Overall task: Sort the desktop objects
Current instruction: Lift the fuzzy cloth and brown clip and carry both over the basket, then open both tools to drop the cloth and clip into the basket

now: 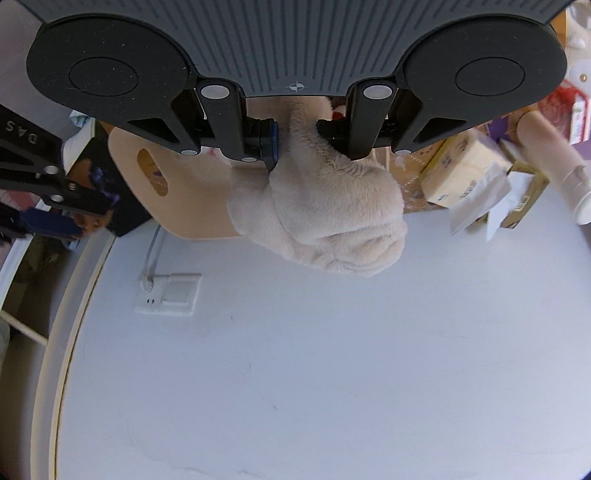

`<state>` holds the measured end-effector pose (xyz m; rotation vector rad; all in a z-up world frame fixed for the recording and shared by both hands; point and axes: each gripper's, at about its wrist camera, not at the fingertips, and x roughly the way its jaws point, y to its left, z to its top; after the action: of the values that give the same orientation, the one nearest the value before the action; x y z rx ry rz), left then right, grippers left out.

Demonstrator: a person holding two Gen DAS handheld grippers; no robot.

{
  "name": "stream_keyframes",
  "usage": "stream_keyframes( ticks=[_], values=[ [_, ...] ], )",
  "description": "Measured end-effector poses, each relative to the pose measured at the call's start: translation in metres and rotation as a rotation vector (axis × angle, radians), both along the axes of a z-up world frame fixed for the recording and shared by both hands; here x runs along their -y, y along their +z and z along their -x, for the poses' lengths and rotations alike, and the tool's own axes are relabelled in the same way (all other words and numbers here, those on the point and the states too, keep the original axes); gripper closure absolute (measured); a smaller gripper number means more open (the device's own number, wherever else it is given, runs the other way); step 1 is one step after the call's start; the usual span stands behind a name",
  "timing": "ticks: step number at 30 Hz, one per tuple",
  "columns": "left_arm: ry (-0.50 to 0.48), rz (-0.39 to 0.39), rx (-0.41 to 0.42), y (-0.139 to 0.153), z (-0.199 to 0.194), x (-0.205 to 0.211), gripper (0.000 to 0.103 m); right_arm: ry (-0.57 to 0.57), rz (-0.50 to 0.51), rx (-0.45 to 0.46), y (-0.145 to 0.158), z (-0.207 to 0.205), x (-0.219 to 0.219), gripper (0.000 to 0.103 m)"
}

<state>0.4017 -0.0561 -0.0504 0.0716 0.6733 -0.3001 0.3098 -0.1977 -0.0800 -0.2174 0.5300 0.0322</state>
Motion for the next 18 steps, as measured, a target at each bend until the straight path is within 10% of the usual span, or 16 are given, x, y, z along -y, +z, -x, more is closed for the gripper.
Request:
stream_keyframes(
  ticks=[18],
  values=[
    [-0.092,-0.144,-0.245,-0.086,-0.041,0.021,0.085,-0.011,-0.046,-0.284,-0.091,-0.071,0.014,0.070]
  ],
)
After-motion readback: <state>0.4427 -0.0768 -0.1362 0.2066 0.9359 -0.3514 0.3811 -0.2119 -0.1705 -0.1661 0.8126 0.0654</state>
